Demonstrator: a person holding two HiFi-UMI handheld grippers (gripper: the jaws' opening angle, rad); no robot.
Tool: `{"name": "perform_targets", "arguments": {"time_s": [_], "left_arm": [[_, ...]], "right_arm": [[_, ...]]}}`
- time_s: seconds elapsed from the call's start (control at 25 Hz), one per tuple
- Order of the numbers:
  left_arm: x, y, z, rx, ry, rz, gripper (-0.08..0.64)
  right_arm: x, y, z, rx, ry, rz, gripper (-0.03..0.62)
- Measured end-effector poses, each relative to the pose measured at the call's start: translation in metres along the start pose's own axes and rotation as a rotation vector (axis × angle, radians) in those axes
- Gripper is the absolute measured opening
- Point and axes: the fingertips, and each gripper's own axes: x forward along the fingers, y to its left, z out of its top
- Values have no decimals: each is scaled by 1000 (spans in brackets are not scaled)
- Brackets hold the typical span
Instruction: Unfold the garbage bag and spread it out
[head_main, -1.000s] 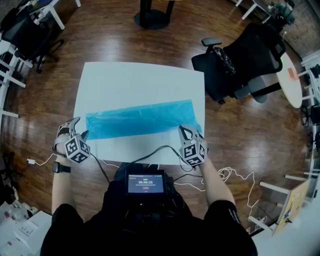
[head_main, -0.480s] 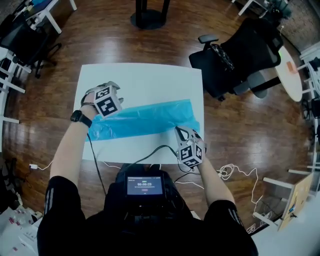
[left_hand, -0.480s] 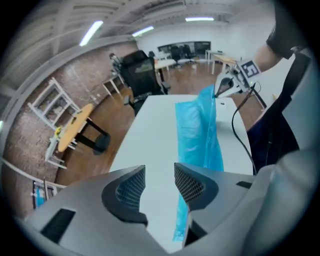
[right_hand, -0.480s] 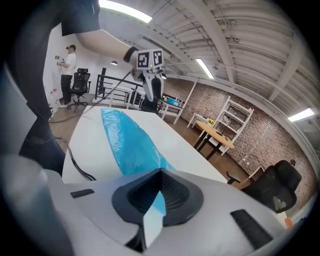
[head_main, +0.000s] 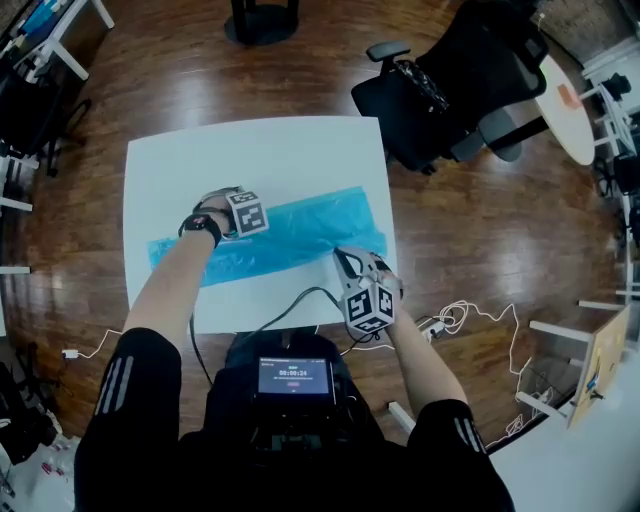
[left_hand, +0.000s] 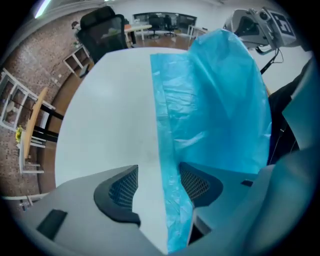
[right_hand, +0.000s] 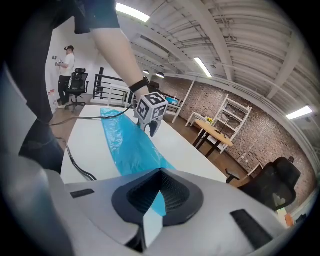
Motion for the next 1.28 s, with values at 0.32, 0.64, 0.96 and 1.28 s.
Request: {"name": "perform_targets", "arguments": {"time_s": [0.32, 0.64, 0.96, 1.28], "left_arm": [[2, 9, 8, 33, 21, 10, 275], [3, 9, 7, 23, 26, 28, 275], [3, 11, 7, 22, 39, 48, 275], [3, 12, 6, 7, 42, 79, 275]], "right_arm": [[-4, -8, 0, 8, -4, -9, 18], [-18, -10, 7, 4, -16, -20, 18], [-44, 8, 17, -47, -50, -11, 18], [-52, 41, -10, -70, -8, 23, 18]]}}
